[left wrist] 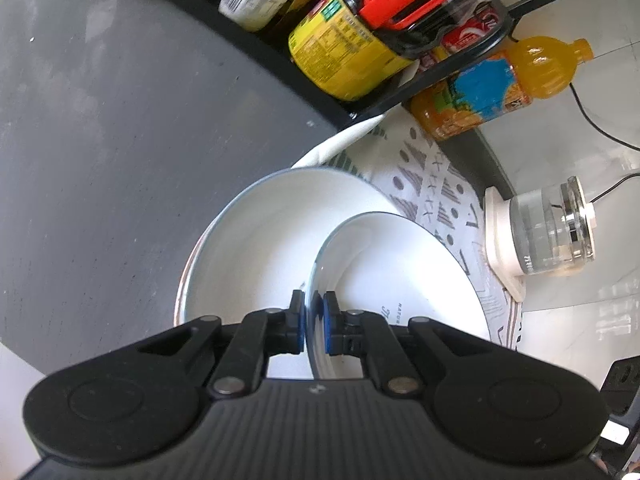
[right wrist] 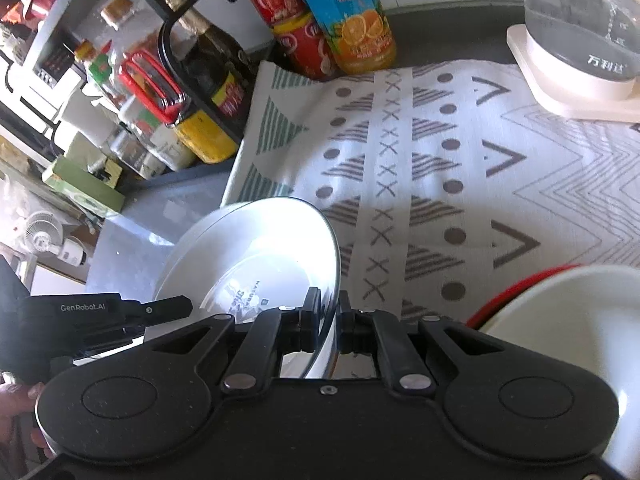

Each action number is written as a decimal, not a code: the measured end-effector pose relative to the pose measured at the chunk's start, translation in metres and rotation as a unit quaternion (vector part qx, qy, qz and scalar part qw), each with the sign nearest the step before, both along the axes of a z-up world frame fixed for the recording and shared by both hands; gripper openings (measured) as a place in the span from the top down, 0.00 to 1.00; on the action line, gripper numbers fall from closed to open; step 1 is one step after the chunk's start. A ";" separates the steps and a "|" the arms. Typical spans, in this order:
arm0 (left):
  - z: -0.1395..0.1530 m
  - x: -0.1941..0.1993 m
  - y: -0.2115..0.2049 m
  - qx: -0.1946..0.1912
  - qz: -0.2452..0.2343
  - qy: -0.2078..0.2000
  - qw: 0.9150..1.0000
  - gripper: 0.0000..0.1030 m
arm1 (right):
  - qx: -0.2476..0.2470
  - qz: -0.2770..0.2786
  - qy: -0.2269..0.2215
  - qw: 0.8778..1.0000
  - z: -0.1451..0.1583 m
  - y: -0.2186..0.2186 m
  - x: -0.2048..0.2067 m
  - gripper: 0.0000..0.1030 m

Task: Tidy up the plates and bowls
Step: 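Carry the 'BAKERY' plate with both grippers and lower it onto the 'Sweet' plate, then open both grippers and withdraw from the plate stack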

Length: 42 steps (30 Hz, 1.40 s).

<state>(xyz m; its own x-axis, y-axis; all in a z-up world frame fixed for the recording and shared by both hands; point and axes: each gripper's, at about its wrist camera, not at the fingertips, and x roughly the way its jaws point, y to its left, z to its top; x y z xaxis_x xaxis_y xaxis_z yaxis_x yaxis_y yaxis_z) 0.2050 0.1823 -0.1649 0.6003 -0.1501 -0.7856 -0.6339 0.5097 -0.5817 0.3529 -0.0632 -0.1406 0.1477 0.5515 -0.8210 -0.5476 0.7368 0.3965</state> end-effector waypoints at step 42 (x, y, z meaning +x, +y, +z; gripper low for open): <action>0.015 -0.012 -0.009 0.141 -0.007 0.073 0.987 0.90 | -0.088 0.050 -0.083 0.991 -0.024 0.036 -0.033 0.78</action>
